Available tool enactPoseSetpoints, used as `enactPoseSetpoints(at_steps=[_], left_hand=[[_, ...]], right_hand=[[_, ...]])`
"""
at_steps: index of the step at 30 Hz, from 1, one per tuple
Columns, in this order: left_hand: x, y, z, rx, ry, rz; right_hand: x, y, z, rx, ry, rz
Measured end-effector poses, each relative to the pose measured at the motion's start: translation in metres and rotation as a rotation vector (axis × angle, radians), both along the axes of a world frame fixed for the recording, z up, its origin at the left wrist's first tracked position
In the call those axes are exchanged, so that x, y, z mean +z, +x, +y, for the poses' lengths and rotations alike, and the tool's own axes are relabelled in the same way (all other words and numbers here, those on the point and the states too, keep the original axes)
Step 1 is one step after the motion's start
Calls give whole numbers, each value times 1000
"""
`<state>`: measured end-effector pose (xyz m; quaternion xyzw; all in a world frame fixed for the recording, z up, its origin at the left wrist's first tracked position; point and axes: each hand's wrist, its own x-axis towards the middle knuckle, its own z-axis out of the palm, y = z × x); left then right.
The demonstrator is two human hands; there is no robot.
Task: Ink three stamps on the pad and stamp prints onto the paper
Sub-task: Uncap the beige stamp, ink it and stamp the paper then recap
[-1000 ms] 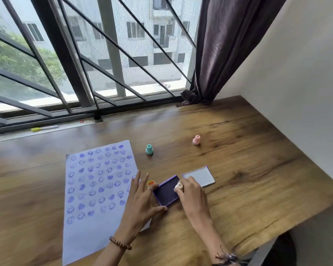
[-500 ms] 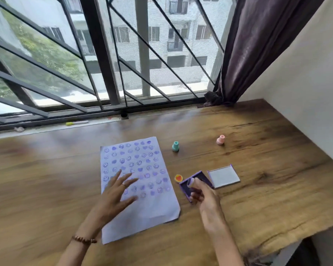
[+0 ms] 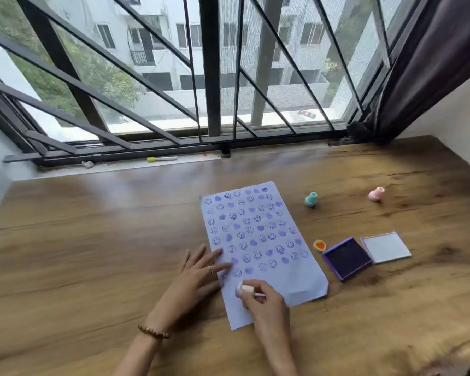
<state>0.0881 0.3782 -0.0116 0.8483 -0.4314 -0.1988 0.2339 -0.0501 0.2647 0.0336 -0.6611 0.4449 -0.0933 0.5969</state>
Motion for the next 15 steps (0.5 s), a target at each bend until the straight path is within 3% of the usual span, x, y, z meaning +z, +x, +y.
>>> enactPoseSetpoints(at_steps=[2, 5, 15], left_hand=[[-1, -1, 0, 25, -33, 31], [-2, 0, 0, 36, -35, 35], [-2, -1, 0, 33, -59, 49]], right_hand=[[3, 8, 13, 100, -303, 121], [4, 18, 28, 247, -581, 212], [5, 32, 39, 396, -909, 321]])
